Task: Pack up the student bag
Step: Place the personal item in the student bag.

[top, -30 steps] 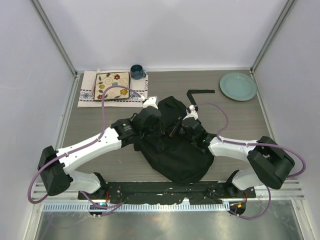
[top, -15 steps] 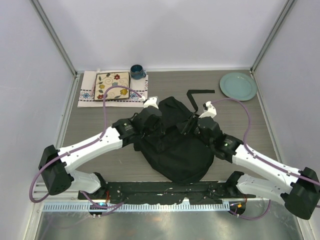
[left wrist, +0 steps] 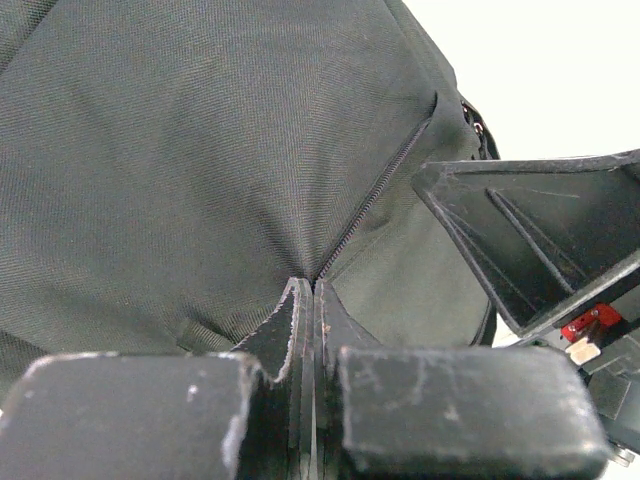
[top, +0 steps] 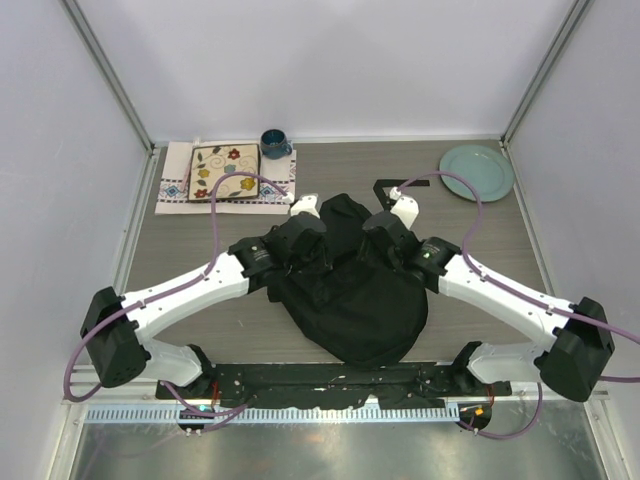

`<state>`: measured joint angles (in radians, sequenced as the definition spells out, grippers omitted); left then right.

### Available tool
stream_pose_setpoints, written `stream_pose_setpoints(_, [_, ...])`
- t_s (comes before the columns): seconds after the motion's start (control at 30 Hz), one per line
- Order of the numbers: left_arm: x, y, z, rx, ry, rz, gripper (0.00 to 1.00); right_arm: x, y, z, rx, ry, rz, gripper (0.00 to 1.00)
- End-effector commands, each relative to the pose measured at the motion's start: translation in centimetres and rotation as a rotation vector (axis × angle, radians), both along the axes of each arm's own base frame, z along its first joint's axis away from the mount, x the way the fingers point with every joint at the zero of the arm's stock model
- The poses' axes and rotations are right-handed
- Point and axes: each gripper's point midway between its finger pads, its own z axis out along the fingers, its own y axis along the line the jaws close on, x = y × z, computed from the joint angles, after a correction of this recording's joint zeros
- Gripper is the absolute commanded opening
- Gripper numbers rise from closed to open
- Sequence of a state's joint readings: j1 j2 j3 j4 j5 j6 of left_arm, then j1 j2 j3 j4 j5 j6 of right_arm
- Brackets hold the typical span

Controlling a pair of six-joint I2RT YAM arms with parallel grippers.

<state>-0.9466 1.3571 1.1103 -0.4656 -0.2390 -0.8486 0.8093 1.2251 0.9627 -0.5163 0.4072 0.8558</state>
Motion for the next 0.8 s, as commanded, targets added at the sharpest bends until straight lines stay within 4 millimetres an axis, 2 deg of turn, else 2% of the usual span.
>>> stream_pose_setpoints(0.0, [0.4, -0.7, -0.3, -0.015, -0.007, -0.019, 0.0, 0.9, 0.1, 1.1, -0.058, -0.014, -0.04, 0.43])
stream_pose_setpoints(0.23, [0.4, -0.9, -0.4, -0.032, -0.008, -0.019, 0.0, 1.0, 0.2, 0.3, -0.133, 0.018, -0.099, 0.42])
stream_pose_setpoints(0.37, [0.5, -0.7, -0.6, -0.03, -0.006, -0.017, 0.0, 0.6, 1.2, 0.3, -0.129, 0.011, -0.097, 0.42])
stream_pose_setpoints(0.67, [0.7, -0.7, -0.5, -0.039, -0.009, -0.017, 0.0, 1.7, 1.9, -0.2, -0.149, 0.019, -0.164, 0.42])
stream_pose_setpoints(0.7, [0.8, -0.7, -0.4, -0.04, -0.009, -0.016, 0.0, 1.8, 2.0, -0.8, -0.172, 0.029, -0.172, 0.42])
stream_pose_setpoints(0.77, [0.8, -0.7, -0.3, -0.043, -0.01, -0.018, 0.0, 1.9, 1.8, -0.9, -0.186, 0.038, -0.195, 0.42])
